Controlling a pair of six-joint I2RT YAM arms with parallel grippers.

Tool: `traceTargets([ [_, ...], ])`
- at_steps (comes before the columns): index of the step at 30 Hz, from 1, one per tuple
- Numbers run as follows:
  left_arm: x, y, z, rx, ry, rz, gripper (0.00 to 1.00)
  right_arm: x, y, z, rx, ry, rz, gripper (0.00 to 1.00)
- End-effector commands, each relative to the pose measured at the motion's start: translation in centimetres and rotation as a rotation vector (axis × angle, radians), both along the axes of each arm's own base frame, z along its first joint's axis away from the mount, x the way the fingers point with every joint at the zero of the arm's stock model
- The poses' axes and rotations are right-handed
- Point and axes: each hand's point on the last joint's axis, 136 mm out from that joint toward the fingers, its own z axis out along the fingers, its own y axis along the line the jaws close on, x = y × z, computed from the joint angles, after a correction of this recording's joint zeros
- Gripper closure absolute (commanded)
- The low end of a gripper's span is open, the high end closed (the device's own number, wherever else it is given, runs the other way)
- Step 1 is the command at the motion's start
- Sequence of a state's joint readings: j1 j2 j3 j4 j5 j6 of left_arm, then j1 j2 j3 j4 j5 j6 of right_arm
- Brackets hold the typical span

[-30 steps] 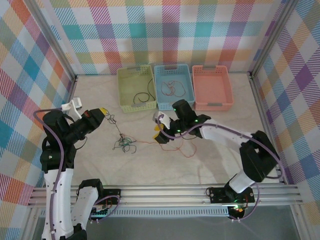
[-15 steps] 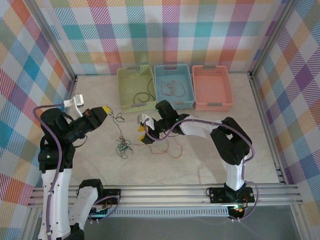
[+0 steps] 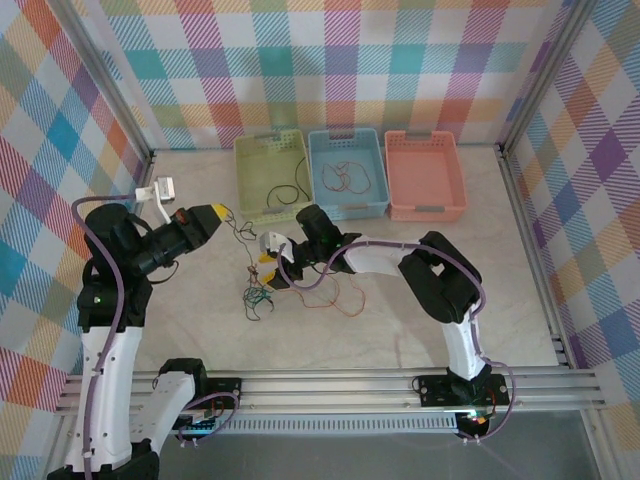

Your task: Untangle the cables

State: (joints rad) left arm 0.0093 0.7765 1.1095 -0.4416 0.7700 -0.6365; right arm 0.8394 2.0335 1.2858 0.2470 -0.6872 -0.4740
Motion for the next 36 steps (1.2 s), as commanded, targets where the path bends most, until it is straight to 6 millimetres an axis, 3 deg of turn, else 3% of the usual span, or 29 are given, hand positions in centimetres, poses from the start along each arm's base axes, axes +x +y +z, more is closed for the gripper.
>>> traceTargets([
  [1,-1.1,-0.7,3.4,-0.014,-0.093,-0.043,1.0,0.2,0.8,-0.6,0.022,-0.05,0.03,0.41],
  [8,-2.2,-1.1,6.4,-0.019,-0.139,-0.069,1.0,1.3,2.0,0.0,0.078,-0.077,0.027,0.41],
  [16,-1.7,-1.2,5.9,-0.021,-0.128,-0.069,1.0,1.0,2.8,0.9,0.144,-0.025,0.048,0.48],
  [22,-1.2,-1.2,5.4,-0.017,-0.117,-0.063,1.0,1.1,2.9,0.5,0.134,-0.003,0.04,0.71],
  [24,-1.1,-1.0,5.0,-0.01,-0.101,-0.046,1.0,1.6,2.6,0.6,0.121,-0.016,0.0,0.86],
  [25,-1.1,-0.8,4.7,0.002,-0.089,-0.028,1.0,2.1,2.2,0.7,0.112,-0.016,-0.028,0.98],
  [26,-1.0,-0.5,4.1,0.018,-0.072,-0.004,1.0,2.8,1.8,1.0,0.106,-0.014,-0.063,1.0],
  [31,-0.8,2.0,1.5,0.097,-0.026,0.16,1.0,6.2,-1.6,2.2,0.116,-0.011,-0.234,1.0],
  [36,-0.5,2.8,-1.5,0.122,0.033,0.212,1.0,10.0,-5.9,3.5,0.133,0.008,-0.427,1.0],
])
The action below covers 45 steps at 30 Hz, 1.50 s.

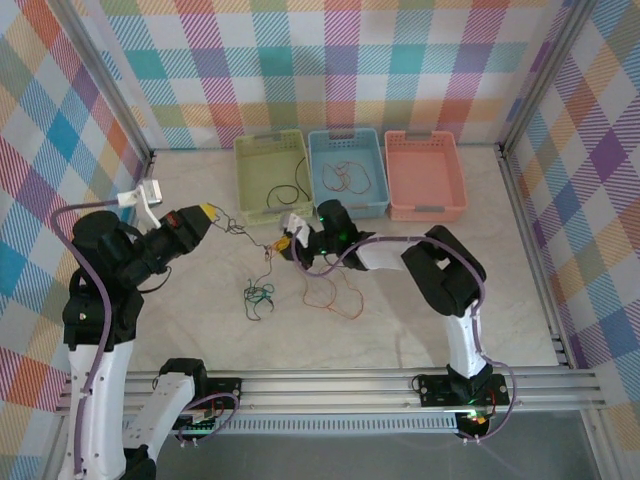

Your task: Untangle the cables

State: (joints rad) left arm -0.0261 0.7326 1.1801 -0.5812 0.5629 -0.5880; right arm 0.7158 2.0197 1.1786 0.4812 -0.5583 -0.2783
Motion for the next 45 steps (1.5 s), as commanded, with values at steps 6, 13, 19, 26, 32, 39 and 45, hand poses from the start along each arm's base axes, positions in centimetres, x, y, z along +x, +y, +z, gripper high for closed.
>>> traceTargets([
  [6,-0.5,2.2,-4.0,0.097,0.045,0.131,1.0,4.8,-6.2,4.8,0.023,-0.111,-0.319,1.0],
  [13,-0.9,3.8,-5.8,0.151,0.058,0.213,1.0,5.2,-9.5,5.4,-0.041,-0.178,-0.444,1.0],
  [19,-0.9,4.9,-7.3,0.172,0.066,0.276,1.0,5.6,-13.5,5.7,-0.045,-0.187,-0.557,1.0],
  [26,-0.9,5.2,-9.1,0.191,0.096,0.288,1.0,4.8,-16.8,6.6,-0.064,-0.19,-0.614,1.0],
  [32,-0.7,5.0,-9.7,0.195,0.116,0.276,1.0,3.2,-17.9,7.7,-0.044,-0.179,-0.611,1.0],
  [39,-0.8,5.6,-10.4,0.217,0.141,0.306,1.0,2.4,-19.4,7.6,-0.049,-0.181,-0.669,1.0],
  [45,-1.0,6.1,-10.6,0.232,0.154,0.33,1.0,2.9,-21.5,7.5,-0.07,-0.193,-0.789,1.0],
])
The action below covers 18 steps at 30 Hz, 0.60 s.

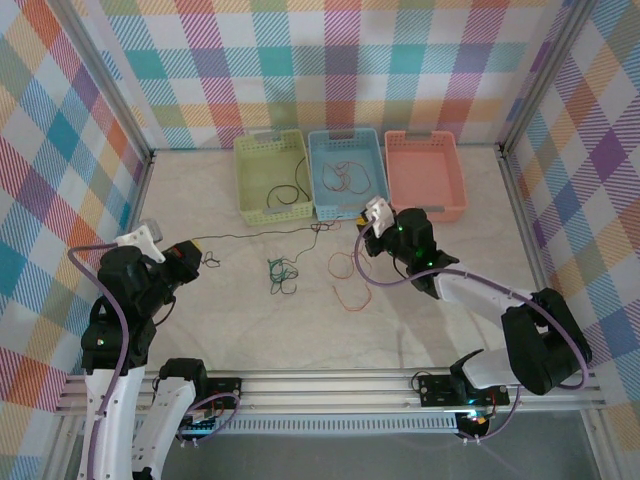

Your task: Untangle the cables

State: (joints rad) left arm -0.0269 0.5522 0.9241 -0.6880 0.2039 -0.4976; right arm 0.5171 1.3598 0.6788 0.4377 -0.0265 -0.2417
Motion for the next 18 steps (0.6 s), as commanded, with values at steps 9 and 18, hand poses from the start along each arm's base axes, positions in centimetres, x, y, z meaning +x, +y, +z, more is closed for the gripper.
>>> traceTargets([
  [9,-1.2,1.2,-0.1,0.065,0.007,0.049,1.0,2.3,-6.9,-1.7,-0.009,0.025,-0.368,1.0],
  [18,-2.2,1.9,0.1,0.099,-0.005,0.076,1.0,3.2,-13.3,-3.1,0.049,0.08,-0.658,1.0],
])
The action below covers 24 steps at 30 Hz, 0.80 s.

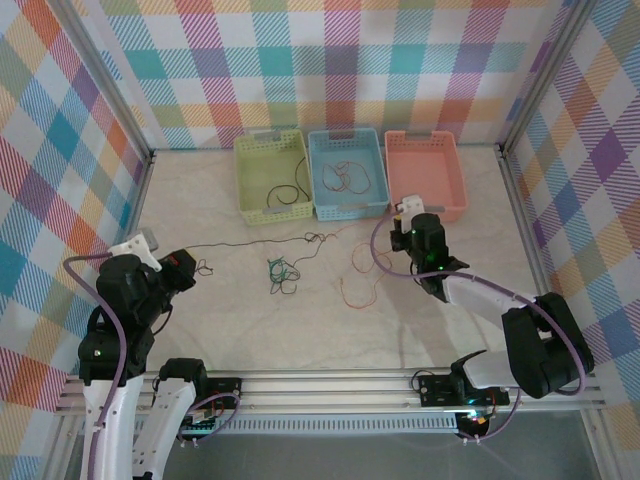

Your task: Untangle the cables

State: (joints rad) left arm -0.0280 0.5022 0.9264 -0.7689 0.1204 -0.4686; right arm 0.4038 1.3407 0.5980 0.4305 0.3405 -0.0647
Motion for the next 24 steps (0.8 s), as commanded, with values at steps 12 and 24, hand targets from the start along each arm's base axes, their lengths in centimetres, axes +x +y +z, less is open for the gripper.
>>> traceTargets([
  [12,-2.2,1.6,1.9,0.078,-0.066,0.062,1.0,-0.2,-7.6,-0.2,0.118,0.008,-0.326,1.0],
  [24,-0.3,-2.4,1.3,-0.062,-0.055,-0.13,1.0,-0.3,-1.6,3.2,0.248,-0.013,0.038,1.0],
])
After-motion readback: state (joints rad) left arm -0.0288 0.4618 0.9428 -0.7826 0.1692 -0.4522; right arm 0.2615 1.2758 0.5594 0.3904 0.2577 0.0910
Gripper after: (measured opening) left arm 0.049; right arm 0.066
